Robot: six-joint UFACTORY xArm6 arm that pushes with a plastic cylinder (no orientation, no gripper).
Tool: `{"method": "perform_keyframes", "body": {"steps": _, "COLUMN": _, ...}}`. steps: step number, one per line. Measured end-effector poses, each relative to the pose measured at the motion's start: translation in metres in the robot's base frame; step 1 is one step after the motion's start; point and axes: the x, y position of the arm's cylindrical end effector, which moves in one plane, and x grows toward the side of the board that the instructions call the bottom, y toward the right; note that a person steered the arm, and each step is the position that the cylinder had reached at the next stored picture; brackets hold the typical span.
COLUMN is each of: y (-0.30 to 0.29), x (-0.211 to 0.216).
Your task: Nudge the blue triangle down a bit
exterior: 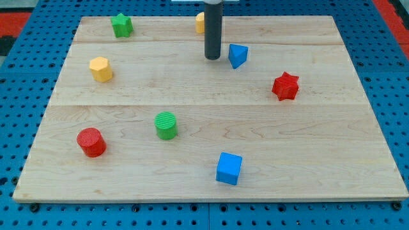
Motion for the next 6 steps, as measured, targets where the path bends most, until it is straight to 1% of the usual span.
{"method": "perform_keyframes", "body": {"steps": 1, "y": 0.048, "x": -0.022}}
{"method": "perform_keyframes", "body": {"steps": 2, "y": 0.042, "x": 0.066}}
{"method": "perform_keyframes", "body": {"steps": 3, "y": -0.004, "x": 0.139}}
{"method": "perform_keyframes", "body": {"steps": 4, "y": -0.011, "x": 0.128}}
{"method": "perform_keyframes", "body": {"steps": 5, "y": 0.008, "x": 0.083}}
{"method": "perform_keyframes", "body": {"steps": 6, "y": 0.025, "x": 0.09}}
